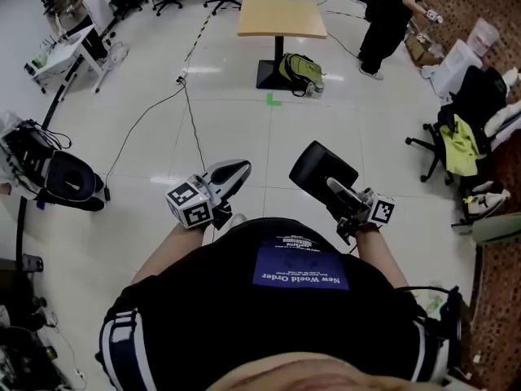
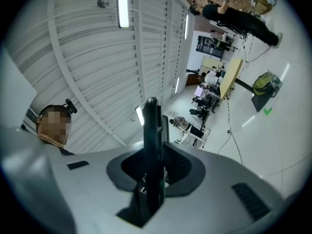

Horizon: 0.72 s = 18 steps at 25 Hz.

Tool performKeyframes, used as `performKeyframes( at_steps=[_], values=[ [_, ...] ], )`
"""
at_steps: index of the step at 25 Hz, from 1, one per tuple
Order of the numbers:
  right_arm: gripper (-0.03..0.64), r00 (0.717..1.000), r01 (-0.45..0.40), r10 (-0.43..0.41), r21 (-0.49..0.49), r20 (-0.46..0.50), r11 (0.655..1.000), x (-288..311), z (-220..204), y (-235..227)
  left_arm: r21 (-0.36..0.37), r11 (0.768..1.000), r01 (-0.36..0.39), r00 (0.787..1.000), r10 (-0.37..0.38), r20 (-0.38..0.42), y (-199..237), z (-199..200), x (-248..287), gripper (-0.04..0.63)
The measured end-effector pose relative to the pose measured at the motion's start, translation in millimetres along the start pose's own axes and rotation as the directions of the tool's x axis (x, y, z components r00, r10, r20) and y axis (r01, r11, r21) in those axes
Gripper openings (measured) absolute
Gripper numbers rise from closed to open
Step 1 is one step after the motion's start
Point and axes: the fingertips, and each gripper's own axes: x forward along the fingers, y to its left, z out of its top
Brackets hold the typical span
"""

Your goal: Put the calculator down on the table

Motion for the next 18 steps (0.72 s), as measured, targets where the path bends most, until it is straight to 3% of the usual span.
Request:
performKeyframes(
  at_steps=[14,18],
  values=[
    [0.058,0.998,0.009,-0.004,-0.091,0.058,0.996,210,59,-50,0.05,0.994,0.097,0.995,-0.098,0.021,211,95,-34,0.006],
    [0.058,0.999,0.027,-0.025,-0.081,0.031,0.996,240,79,-76,0.043,0.993,0.109,0.993,-0.111,0.036,246,108,-22,0.006]
  ],
)
